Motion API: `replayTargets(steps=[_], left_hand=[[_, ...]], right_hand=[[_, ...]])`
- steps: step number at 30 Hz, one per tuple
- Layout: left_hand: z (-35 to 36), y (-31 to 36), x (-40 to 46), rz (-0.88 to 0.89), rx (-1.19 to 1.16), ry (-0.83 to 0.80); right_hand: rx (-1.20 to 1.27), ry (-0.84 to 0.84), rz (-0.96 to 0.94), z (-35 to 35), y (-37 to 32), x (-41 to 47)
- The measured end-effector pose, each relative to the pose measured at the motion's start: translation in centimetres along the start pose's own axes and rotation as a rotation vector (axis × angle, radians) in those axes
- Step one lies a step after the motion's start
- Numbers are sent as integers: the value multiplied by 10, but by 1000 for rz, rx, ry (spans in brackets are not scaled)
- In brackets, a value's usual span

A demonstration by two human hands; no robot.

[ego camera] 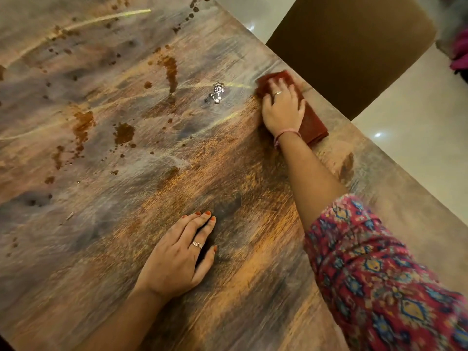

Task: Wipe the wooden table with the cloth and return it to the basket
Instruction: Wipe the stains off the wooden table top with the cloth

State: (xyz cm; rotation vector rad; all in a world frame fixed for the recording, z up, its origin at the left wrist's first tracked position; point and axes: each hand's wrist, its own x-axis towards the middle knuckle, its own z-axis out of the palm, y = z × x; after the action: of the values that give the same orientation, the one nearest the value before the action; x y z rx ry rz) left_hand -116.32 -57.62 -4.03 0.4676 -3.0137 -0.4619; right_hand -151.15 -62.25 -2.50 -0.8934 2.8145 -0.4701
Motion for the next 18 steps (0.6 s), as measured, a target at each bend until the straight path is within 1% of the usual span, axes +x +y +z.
replayTargets(steps=[3, 5, 6, 10, 13, 16, 18], left_hand=[[0, 0, 1, 0, -5, -13], [-1, 1, 1, 3, 3, -20], [-1, 1, 1, 0, 1, -20], [-2, 1, 1, -10, -16, -8], [-2, 0, 1, -3, -26, 17], [-2, 0, 2, 7, -26, 24], [-3, 0, 2, 3, -24, 13]], right_hand=[[-76, -6, -240, 9, 7, -51], [-168, -21, -323, 5, 20, -56], [-191, -34, -324, 1, 25, -47], [-149, -44, -146, -10, 35, 6], [-116, -35, -43, -14, 43, 29], [-89, -13, 69, -23, 69, 25], [-83, 17, 152, -32, 97, 12]])
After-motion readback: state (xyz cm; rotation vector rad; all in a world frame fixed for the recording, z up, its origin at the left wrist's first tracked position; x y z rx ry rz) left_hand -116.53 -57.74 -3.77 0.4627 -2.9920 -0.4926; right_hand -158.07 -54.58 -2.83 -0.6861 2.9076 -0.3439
